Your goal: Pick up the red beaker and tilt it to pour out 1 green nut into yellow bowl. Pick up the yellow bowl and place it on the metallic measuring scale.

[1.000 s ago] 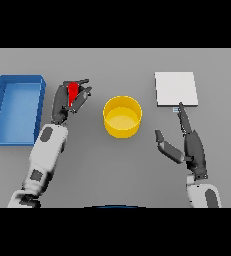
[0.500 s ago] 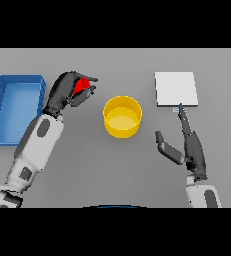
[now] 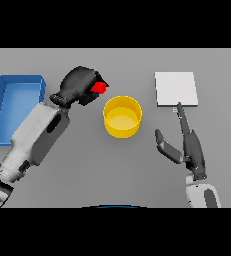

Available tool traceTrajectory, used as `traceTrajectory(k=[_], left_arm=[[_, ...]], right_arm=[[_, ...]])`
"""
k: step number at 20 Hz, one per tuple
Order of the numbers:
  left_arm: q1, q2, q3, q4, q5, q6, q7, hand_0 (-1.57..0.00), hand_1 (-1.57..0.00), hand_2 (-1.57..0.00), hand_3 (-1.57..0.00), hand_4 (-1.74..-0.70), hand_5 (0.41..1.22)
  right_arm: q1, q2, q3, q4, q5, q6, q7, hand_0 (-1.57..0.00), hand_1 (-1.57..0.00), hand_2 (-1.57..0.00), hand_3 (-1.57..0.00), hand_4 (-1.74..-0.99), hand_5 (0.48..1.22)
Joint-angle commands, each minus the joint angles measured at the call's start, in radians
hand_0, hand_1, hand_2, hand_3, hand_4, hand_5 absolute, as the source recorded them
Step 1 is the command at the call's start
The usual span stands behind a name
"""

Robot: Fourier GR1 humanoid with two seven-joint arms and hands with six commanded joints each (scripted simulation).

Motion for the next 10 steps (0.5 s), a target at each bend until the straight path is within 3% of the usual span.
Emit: traceTrajectory(k=[1,3,7,8,10], left_arm=[[-0.029,0.015,-0.029,0.014,-0.035,-0.026,0.013,-1.57,-1.57,-1.57,-1.57,-1.74,1.186],[-0.09,0.021,-0.099,0.041,-0.1,-0.075,0.007,-1.57,-1.57,-1.57,-1.57,-1.74,1.199],[-0.195,0.028,-0.221,0.107,-0.203,-0.189,0.003,-1.57,-1.57,-1.57,-1.57,-1.58,1.212],[-0.219,0.022,-0.249,0.127,-0.223,-0.214,0.011,-1.57,-1.57,-1.57,-1.57,-1.61,1.214],[-0.262,0.018,-0.295,0.165,-0.253,-0.236,-0.012,-1.57,-1.57,-1.57,-1.57,-1.66,1.216]], right_arm=[[0.004,-0.006,-0.003,0.0,-0.006,0.007,-0.005,0.0,0.0,0.0,0.0,-1.054,0.691],[0.009,-0.002,0.002,0.0,-0.001,0.005,-0.008,0.0,0.0,0.0,0.0,-1.068,0.689],[0.004,0.007,0.0,0.004,-0.023,0.016,-0.005,0.0,0.0,0.0,0.0,-1.063,0.681],[-0.002,0.021,0.008,0.001,-0.02,0.013,0.022,0.0,0.0,0.0,0.0,-1.06,0.675],[0.007,0.008,-0.002,0.0,-0.022,0.013,0.003,0.0,0.0,0.0,0.0,-1.056,0.672]])
